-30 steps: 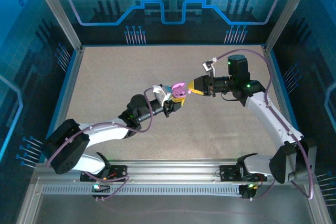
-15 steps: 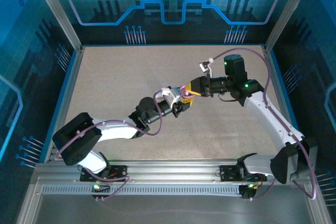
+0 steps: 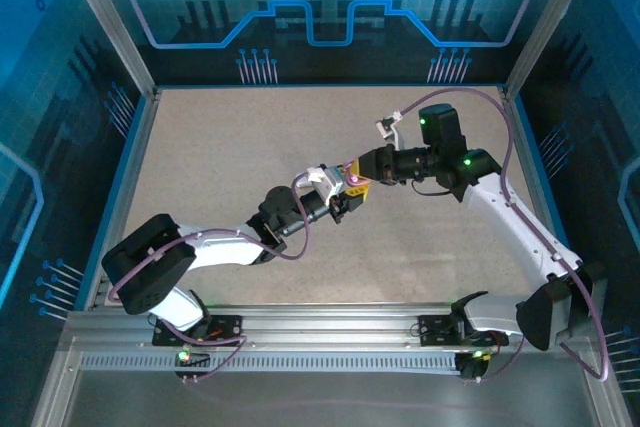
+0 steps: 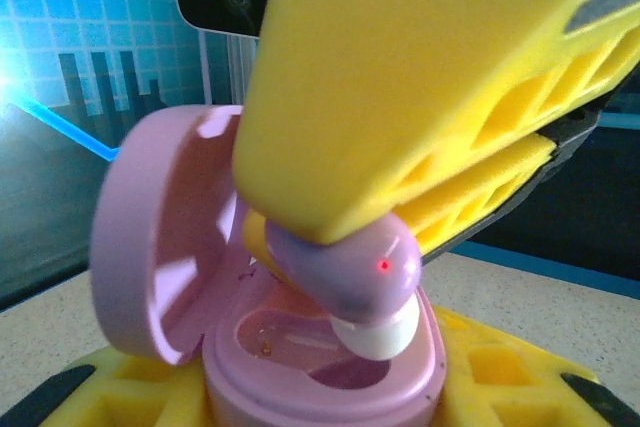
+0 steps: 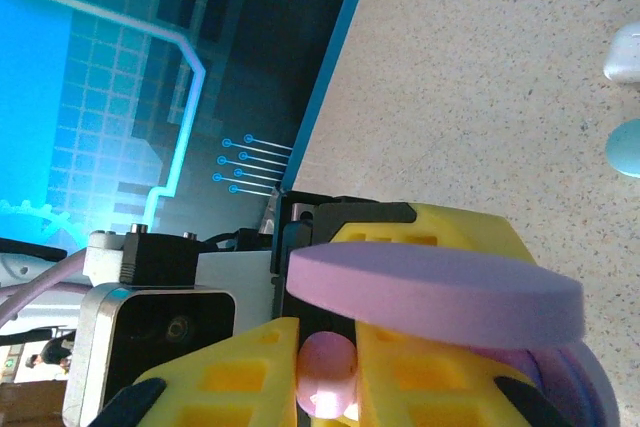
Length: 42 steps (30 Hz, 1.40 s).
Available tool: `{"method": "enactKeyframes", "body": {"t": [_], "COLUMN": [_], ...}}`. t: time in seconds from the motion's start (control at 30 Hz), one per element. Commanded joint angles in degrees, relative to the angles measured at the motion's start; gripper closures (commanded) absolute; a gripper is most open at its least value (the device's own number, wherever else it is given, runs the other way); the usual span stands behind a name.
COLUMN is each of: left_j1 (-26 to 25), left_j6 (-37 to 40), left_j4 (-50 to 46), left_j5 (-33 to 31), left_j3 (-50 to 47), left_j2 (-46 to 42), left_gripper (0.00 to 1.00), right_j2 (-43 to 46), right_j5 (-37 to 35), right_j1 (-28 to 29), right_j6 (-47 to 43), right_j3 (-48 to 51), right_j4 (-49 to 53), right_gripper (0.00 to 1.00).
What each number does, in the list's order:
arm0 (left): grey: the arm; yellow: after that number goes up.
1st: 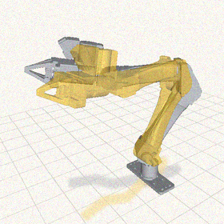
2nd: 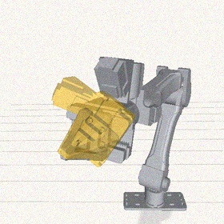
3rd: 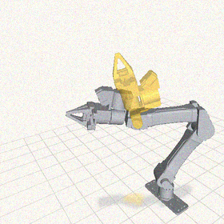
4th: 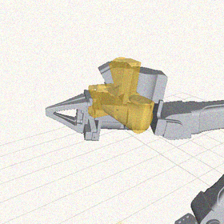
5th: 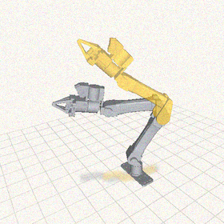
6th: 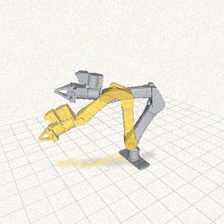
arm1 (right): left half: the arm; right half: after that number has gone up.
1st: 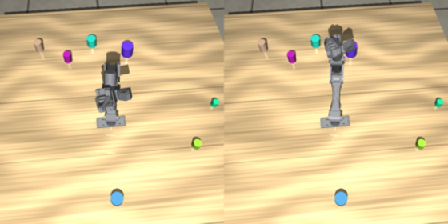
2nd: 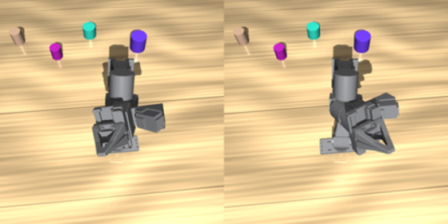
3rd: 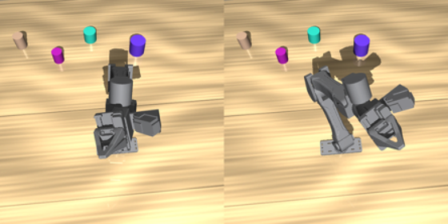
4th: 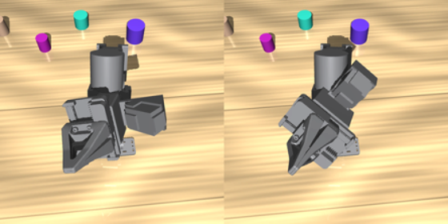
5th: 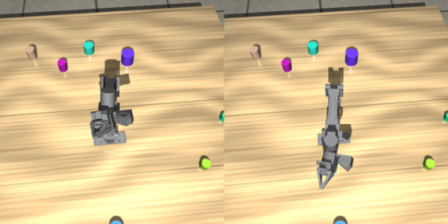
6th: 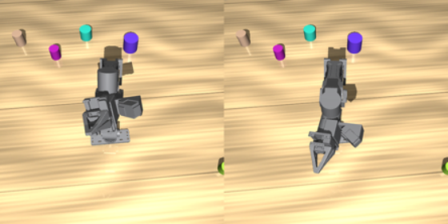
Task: Insert the wireless bluetooth earbuds into the charging case
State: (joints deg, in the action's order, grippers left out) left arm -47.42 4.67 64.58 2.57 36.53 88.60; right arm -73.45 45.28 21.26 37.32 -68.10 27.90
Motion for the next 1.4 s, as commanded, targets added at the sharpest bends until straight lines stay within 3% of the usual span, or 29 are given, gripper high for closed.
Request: {"method": "enactKeyframes", "body": {"t": [0.0,0.87,1.37], "left_j1": [-0.7,-1.0,-1.0], "left_j6": [0.7,-0.3,-0.3], "left_j4": [3.8,6.0,6.8], "left_j5": [-0.3,-0.9,-2.1], "left_j3": [2.1,1.3,-0.1], "left_j2": [0.4,0.0,-0.3], "left_gripper": [0.63,0.64,0.64], "right_j2": [-0.5,1.2,3.4], "right_j5": [-2.3,-18.9,-20.5], "right_j1": [1.2,5.9,6.0], "right_j6": [-1.7,-6.8,-5.2], "right_j3": [-1.8,-3.4,-5.7], "right_j4": [2.1,6.4,7.8], "right_gripper": [0.79,0.75,0.67]}}
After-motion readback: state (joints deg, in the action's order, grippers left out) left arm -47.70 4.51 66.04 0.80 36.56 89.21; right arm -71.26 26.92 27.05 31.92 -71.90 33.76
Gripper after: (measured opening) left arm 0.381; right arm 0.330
